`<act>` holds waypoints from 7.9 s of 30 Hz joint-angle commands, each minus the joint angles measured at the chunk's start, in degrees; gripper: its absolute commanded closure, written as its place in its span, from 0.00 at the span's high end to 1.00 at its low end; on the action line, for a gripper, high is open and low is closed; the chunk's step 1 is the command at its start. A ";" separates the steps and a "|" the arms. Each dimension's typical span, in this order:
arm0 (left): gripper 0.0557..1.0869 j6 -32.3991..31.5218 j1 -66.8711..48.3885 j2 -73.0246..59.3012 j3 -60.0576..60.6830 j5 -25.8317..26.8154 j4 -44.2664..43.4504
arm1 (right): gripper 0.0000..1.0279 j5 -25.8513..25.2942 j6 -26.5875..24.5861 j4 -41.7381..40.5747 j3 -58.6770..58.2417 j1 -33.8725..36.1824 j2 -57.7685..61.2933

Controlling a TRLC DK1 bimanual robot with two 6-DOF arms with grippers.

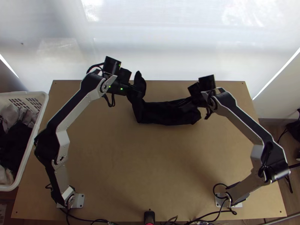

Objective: Fold the t-shirt

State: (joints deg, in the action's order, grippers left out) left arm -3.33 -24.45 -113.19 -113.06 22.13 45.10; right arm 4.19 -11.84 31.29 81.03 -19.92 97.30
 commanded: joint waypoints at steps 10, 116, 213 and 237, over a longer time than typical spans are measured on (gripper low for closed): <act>0.04 -1.06 -9.13 -11.00 -10.69 0.81 -3.53 | 0.96 0.12 1.02 1.41 -9.40 14.12 -15.91; 0.95 2.28 24.71 42.35 16.73 1.25 8.86 | 0.96 4.25 1.73 0.26 -7.82 9.73 -8.09; 0.95 8.43 35.17 49.90 21.91 1.25 14.14 | 0.96 4.43 0.59 3.78 6.68 10.08 21.80; 0.95 8.78 34.55 49.55 22.09 1.25 14.49 | 0.95 4.34 1.29 2.81 19.25 37.85 27.86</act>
State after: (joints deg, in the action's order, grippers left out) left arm 5.19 10.13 -63.75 -91.07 23.35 59.22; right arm 8.43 -12.01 34.63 93.78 11.97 122.19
